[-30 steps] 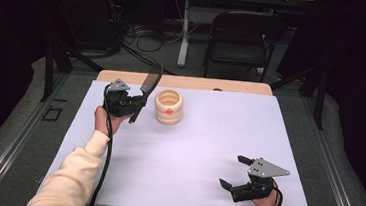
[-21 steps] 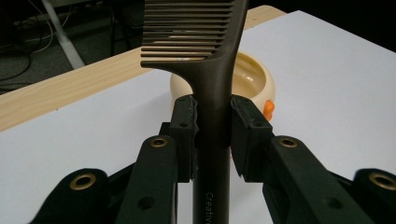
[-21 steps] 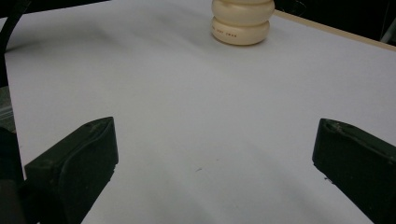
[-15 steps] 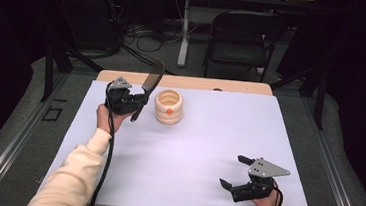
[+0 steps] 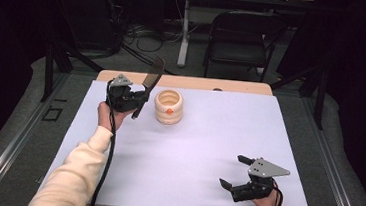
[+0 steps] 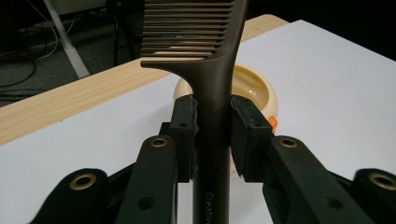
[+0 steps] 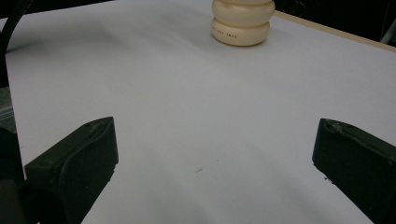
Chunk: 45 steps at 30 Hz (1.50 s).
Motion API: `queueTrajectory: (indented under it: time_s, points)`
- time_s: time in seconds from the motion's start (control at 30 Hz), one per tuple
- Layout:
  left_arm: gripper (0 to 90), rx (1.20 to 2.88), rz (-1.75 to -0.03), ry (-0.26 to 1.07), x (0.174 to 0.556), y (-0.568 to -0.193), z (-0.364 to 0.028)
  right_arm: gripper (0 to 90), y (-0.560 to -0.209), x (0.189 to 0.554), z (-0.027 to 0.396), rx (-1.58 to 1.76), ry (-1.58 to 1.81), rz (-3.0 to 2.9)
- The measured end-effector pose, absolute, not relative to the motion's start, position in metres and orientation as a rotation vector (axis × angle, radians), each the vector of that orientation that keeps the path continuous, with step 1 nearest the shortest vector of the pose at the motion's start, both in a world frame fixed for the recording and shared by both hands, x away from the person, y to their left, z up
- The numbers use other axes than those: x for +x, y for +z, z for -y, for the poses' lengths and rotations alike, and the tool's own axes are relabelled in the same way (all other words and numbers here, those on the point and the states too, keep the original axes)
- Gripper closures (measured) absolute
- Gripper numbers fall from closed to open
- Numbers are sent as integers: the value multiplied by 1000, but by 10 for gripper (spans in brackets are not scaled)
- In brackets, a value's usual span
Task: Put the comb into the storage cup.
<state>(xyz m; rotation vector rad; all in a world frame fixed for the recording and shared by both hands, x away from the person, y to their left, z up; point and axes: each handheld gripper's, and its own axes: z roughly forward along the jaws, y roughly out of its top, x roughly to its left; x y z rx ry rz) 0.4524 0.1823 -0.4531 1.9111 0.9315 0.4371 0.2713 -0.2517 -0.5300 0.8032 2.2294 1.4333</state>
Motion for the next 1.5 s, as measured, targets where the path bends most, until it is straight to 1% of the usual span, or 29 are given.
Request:
queueTrajectory:
  time_s: [1.5]
  points:
    - [724, 1891, -889, 450, 468, -443, -158, 0, -530, 272, 252, 802, 1436, -2229]
